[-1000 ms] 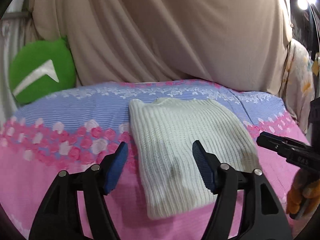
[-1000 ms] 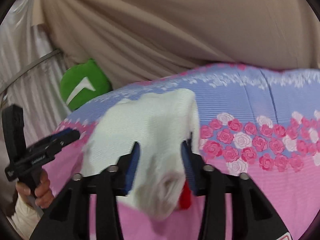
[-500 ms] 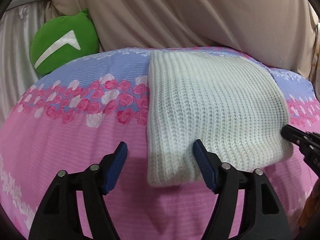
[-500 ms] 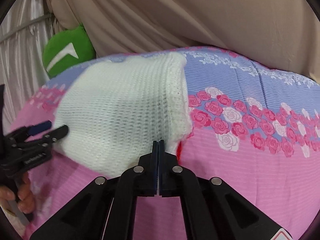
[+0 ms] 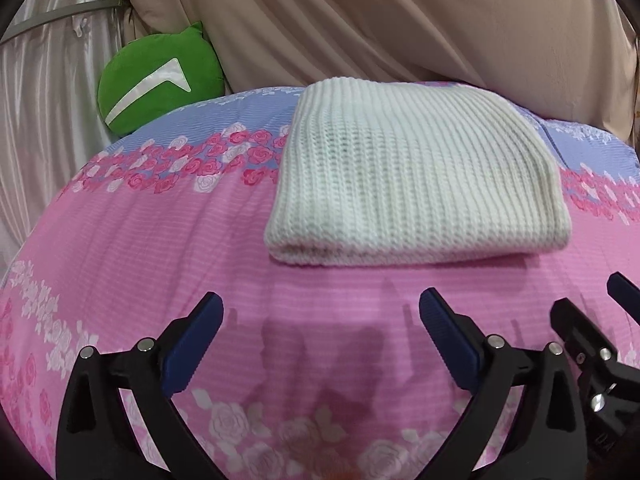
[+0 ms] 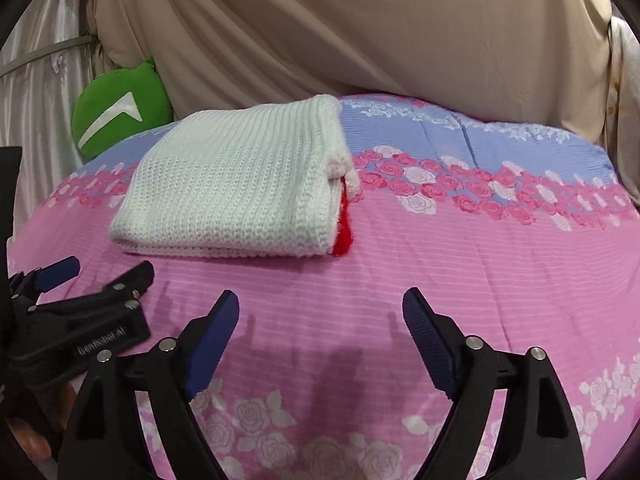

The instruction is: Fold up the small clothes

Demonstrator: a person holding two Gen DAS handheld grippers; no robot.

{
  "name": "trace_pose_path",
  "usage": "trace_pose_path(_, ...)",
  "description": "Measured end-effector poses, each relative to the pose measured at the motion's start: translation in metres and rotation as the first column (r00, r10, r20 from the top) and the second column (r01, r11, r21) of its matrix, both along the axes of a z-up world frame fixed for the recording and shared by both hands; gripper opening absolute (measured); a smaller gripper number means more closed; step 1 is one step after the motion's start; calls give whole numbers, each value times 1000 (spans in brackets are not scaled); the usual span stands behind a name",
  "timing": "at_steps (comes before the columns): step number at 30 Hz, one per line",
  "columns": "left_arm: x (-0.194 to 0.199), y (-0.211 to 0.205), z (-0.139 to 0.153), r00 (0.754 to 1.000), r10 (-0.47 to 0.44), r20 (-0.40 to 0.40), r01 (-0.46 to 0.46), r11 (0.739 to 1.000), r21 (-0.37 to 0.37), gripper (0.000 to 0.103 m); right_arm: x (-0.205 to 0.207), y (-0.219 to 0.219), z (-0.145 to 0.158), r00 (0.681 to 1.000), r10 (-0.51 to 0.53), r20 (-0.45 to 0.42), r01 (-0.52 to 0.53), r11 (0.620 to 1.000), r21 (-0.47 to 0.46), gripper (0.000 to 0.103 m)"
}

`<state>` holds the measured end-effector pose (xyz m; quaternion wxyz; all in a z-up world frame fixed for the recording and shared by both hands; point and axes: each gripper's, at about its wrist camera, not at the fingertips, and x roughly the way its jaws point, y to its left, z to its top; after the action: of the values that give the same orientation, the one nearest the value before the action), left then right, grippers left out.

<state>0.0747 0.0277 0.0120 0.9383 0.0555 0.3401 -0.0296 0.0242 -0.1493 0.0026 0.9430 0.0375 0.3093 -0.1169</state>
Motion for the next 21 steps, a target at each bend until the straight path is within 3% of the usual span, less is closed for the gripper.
trace_pose_path(3,-6,-1,0,999,36,7,-36,999,1,97,-2,2,-1,1000,-7,2,7,1000,-4,82)
trace_pose_path(21,-6,-5,-1,999,46,9,-46,998,35,96,1,-3,-5,999,-17,-27,18,1000,11,83)
